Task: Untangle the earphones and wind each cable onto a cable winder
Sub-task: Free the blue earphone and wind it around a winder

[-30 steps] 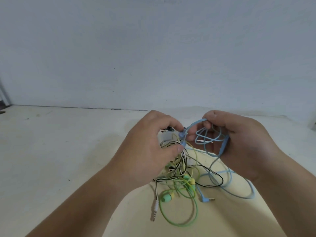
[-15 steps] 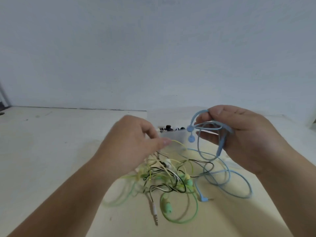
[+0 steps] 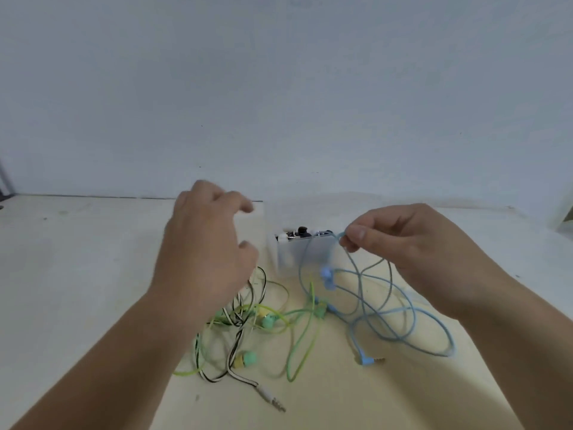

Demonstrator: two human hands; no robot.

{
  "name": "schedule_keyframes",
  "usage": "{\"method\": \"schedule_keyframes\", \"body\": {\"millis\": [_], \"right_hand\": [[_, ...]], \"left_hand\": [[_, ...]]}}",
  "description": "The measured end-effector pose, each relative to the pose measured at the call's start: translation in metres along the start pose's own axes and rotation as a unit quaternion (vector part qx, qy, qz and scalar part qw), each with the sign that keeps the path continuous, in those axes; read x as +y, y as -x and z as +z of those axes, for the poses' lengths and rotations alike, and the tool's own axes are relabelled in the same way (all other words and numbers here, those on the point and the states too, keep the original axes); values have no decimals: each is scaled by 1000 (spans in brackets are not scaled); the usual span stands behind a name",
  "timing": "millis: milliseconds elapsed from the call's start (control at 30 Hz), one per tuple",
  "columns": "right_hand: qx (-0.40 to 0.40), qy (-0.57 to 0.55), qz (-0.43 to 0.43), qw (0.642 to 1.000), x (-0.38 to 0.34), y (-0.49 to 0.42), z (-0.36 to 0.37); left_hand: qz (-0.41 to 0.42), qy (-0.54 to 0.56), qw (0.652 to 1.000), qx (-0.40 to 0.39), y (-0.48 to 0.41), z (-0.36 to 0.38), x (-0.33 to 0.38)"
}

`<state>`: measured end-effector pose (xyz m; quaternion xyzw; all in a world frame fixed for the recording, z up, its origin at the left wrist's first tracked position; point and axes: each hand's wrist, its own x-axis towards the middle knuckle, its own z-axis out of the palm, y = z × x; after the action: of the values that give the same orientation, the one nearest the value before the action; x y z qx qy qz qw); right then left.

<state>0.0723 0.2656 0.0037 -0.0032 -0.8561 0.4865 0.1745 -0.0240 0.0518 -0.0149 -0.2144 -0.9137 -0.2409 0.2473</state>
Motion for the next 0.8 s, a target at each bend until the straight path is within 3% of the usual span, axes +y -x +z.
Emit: {"method": "schedule_keyframes", "body": {"millis": [67,167,267,333,433,567,667,800], "right_hand": [[-30,0,-14,999,1,0,4],[-82,-62,-26,994,4,-1,7],[-123,-135,-14,983,7,-2,6],[-132,-135,-6,982,6,-1,5],[-93,-124,36,987,10,-4,-2],[-44,-117,93,988,15,-10,-16],[18,-66,105,992,16,-9,-30],[135,118,107,978,21,-10,-50]], "left_hand": [[71,114,991,15,6,3,15],[67,282,950,-115,18,9,32],[62,299,926,-224,23,17,33],[43,332,916,-222,21,14,35],[-29,354,924,-143,15,9,33],[-116,406,903,-73,7,3,27],[-104,404,904,-95,9,6,27],[-29,370,917,-150,17,9,33]]}}
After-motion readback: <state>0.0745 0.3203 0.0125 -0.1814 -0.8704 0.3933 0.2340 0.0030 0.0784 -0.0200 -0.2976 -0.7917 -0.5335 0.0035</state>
